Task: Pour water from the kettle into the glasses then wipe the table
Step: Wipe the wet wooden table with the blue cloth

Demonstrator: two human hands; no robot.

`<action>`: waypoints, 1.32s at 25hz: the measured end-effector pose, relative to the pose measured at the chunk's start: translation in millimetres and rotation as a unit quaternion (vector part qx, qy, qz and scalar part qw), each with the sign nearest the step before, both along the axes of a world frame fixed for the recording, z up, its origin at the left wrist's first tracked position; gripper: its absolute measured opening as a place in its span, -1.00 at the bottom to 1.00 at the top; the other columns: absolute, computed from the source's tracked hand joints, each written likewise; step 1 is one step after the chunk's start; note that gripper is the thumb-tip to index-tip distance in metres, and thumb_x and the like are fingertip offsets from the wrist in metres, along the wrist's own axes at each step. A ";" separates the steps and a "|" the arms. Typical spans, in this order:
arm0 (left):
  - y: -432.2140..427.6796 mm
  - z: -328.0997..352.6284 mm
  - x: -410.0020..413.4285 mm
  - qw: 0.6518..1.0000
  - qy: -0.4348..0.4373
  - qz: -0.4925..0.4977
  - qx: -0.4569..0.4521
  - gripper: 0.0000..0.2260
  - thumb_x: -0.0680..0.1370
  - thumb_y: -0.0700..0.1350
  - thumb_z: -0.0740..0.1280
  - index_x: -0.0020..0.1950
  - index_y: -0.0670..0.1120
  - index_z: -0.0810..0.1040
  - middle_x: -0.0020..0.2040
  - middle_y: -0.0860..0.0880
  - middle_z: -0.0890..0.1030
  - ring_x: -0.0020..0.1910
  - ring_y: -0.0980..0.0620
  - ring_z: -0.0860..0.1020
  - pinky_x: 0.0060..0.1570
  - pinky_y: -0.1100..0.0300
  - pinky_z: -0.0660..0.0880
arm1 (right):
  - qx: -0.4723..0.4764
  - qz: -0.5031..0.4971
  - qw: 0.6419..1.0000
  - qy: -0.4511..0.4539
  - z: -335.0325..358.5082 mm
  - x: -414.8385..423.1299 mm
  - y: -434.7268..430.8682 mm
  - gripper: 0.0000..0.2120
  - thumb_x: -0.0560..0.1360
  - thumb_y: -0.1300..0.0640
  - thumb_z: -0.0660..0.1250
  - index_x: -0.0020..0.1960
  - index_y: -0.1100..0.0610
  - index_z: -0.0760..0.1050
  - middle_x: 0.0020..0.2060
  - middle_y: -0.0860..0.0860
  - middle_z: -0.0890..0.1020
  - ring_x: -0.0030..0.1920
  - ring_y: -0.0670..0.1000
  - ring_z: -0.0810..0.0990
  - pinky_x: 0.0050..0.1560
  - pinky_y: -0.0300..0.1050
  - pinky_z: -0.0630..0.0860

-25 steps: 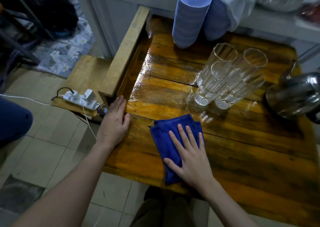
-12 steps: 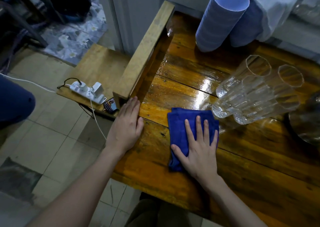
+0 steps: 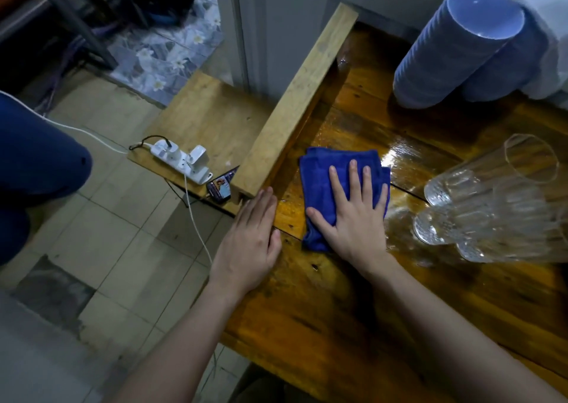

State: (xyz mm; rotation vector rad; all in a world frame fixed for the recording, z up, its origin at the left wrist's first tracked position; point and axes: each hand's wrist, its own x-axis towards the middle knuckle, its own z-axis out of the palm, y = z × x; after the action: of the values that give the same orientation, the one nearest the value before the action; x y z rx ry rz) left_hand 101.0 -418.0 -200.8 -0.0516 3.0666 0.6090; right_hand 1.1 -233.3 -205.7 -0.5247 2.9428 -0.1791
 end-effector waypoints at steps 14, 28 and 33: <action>-3.0 -2.1 1.7 1.000 0.001 0.001 0.000 -0.55 0.65 -0.07 0.05 0.54 -0.15 0.17 0.56 -0.09 0.16 0.55 0.06 0.06 0.52 0.12 0.02 | -0.022 -0.010 1.000 0.019 -12.2 -78.6 -45.5 -0.23 0.49 -0.43 -0.12 0.58 -0.06 -0.06 0.59 0.11 -0.06 0.57 0.19 -0.12 0.46 0.39 -0.19; -3.7 -5.4 -0.5 0.997 0.039 -0.002 0.068 -0.55 0.59 -0.20 0.05 0.49 -0.21 0.27 0.52 -0.13 0.25 0.52 -0.01 0.16 0.51 0.12 0.07 | -0.039 0.034 0.999 -0.008 4.4 97.1 -6.1 -0.26 0.51 -0.41 -0.06 0.58 -0.08 -0.02 0.59 0.08 -0.06 0.57 0.15 -0.17 0.46 0.38 -0.11; -3.3 -5.6 2.3 0.996 0.048 0.012 0.078 -0.55 0.59 -0.18 0.06 0.50 -0.17 0.27 0.53 -0.10 0.25 0.52 0.01 0.16 0.50 0.13 0.06 | -0.032 0.064 0.997 -0.034 7.9 163.1 36.5 -0.28 0.53 -0.41 -0.08 0.58 -0.12 -0.12 0.59 0.03 -0.12 0.57 0.09 -0.23 0.49 0.32 -0.12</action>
State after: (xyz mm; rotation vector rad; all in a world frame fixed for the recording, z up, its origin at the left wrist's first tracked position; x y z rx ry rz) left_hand 103.3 -421.3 -206.4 -0.0574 3.1024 0.8746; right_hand 164.2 -196.8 -197.8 -0.6995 2.8343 -0.2712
